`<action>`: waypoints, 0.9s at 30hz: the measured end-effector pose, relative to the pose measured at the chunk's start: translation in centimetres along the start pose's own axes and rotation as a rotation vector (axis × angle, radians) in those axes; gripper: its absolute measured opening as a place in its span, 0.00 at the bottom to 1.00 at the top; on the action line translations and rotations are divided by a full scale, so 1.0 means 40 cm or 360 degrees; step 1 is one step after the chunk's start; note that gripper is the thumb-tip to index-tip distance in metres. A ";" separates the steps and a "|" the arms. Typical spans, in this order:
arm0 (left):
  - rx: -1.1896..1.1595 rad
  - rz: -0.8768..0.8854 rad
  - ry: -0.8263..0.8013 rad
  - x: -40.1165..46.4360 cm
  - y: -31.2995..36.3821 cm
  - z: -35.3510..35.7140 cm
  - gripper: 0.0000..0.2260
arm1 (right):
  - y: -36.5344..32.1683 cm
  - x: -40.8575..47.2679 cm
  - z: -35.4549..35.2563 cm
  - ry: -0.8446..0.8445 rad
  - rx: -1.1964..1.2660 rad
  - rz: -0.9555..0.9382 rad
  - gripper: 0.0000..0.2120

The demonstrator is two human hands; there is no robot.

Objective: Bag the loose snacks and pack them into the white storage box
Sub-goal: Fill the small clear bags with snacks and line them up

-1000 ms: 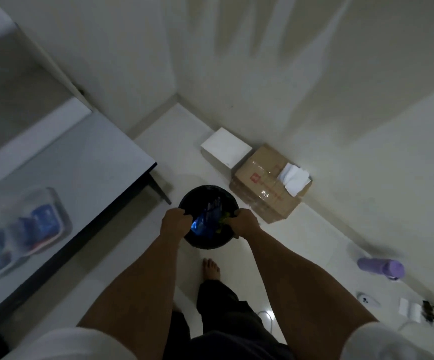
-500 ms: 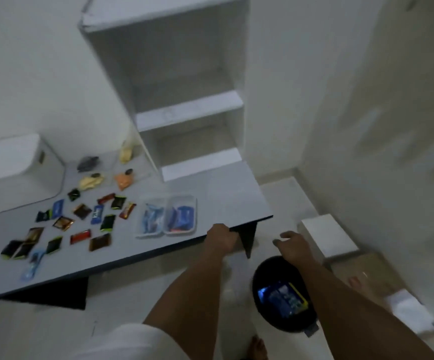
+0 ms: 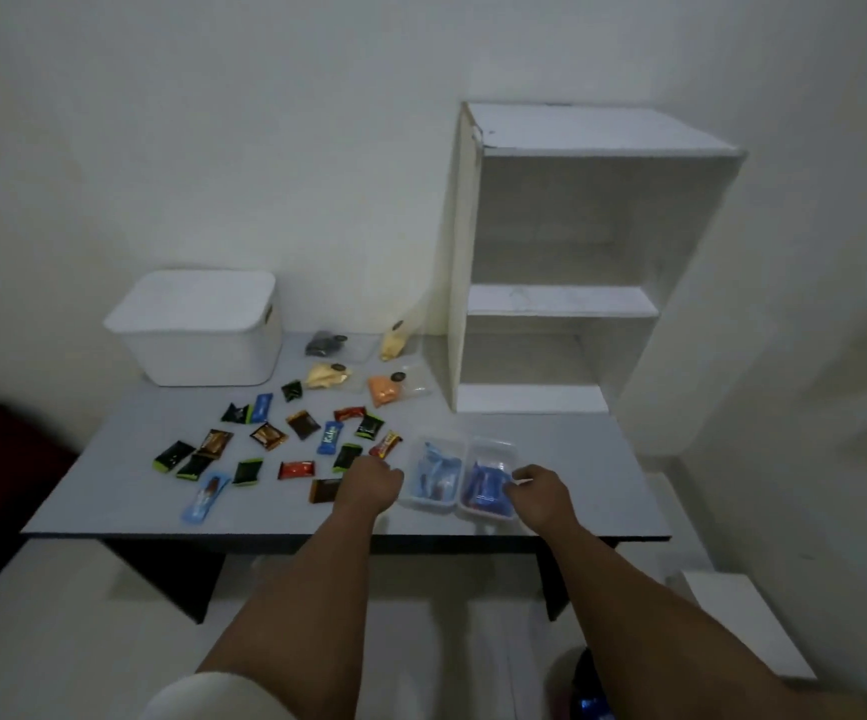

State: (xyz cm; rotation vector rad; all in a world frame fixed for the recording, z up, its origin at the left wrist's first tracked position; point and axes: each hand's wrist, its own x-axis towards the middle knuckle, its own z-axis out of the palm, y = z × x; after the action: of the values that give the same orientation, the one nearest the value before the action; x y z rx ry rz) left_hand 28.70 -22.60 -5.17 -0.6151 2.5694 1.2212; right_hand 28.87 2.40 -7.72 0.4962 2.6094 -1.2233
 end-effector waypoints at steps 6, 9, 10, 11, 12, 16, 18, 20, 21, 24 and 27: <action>-0.0140 -0.0081 0.0096 0.075 -0.167 -0.209 0.07 | -0.183 -0.010 0.226 -0.0077 -0.0010 -0.0090 0.14; -0.0232 -0.0166 0.0121 0.104 -0.251 -0.275 0.08 | -0.236 -0.026 0.326 -0.0122 -0.0017 -0.0131 0.16; -0.0231 -0.0185 0.0118 0.110 -0.277 -0.290 0.08 | -0.247 -0.033 0.353 -0.0150 -0.0033 -0.0143 0.17; -0.0227 -0.0193 0.0107 0.112 -0.297 -0.306 0.09 | -0.260 -0.039 0.376 -0.0174 -0.0047 -0.0149 0.17; -0.0216 -0.0200 0.0096 0.118 -0.314 -0.319 0.09 | -0.268 -0.040 0.398 -0.0188 -0.0060 -0.0149 0.17; -0.0231 -0.0194 0.0074 0.142 -0.352 -0.352 0.10 | -0.306 -0.042 0.450 -0.0190 -0.0134 -0.0160 0.16; -0.0205 -0.0177 0.0072 0.151 -0.361 -0.363 0.10 | -0.327 -0.037 0.466 -0.0197 -0.0152 -0.0168 0.16; -0.0183 -0.0173 0.0078 0.160 -0.366 -0.376 0.10 | -0.346 -0.029 0.481 -0.0204 -0.0151 -0.0171 0.16; -0.0169 -0.0180 0.0073 0.170 -0.369 -0.383 0.10 | -0.357 -0.024 0.490 -0.0205 -0.0147 -0.0164 0.16; -0.0126 -0.0195 0.0063 0.214 -0.377 -0.406 0.09 | -0.384 0.004 0.516 -0.0210 -0.0136 -0.0155 0.16; -0.0067 -0.0165 0.0044 0.277 -0.379 -0.422 0.17 | -0.415 0.041 0.537 -0.0216 -0.0119 -0.0163 0.16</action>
State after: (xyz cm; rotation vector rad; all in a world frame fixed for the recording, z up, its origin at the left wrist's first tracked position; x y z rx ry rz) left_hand 25.46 -47.35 -9.13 -0.7691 2.5050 1.2441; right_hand 22.00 -23.81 -10.19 0.2589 2.5815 -1.1413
